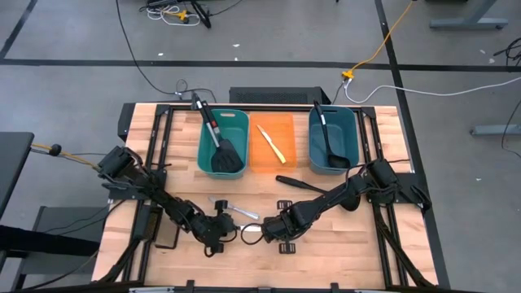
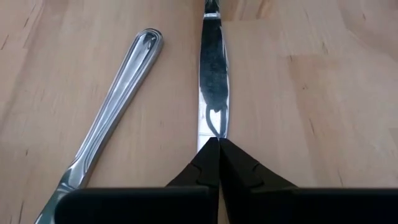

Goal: Pick & Place Kitchen Items
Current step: Put the bottom silver knife into the orange bin

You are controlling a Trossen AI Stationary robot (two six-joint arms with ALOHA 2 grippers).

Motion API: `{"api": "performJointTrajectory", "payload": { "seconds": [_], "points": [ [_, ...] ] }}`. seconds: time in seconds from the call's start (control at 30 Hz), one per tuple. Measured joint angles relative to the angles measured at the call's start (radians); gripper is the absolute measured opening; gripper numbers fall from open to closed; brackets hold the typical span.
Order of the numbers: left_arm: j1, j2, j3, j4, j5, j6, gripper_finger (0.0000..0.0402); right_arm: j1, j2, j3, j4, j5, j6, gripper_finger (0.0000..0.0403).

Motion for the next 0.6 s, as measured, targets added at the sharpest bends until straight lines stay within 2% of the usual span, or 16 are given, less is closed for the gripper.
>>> {"api": "performJointTrajectory", "payload": {
  "seconds": [0.2,0.37,0.6],
  "points": [
    [-0.022,-0.019,-0.004,-0.011,-0.024,0.052,0.0015,0.004,-0.045,-0.005,-0.002,0.027,0.009,0.0066],
    [-0.041,-0.084,-0.01,-0.055,-0.035,0.076,0.0016,0.004,-0.086,-0.012,-0.03,0.063,0.015,0.0066],
    [-0.059,-0.119,-0.008,-0.102,-0.07,0.069,0.0017,0.006,-0.094,-0.008,-0.025,0.064,0.023,0.0066]
  ]
}}
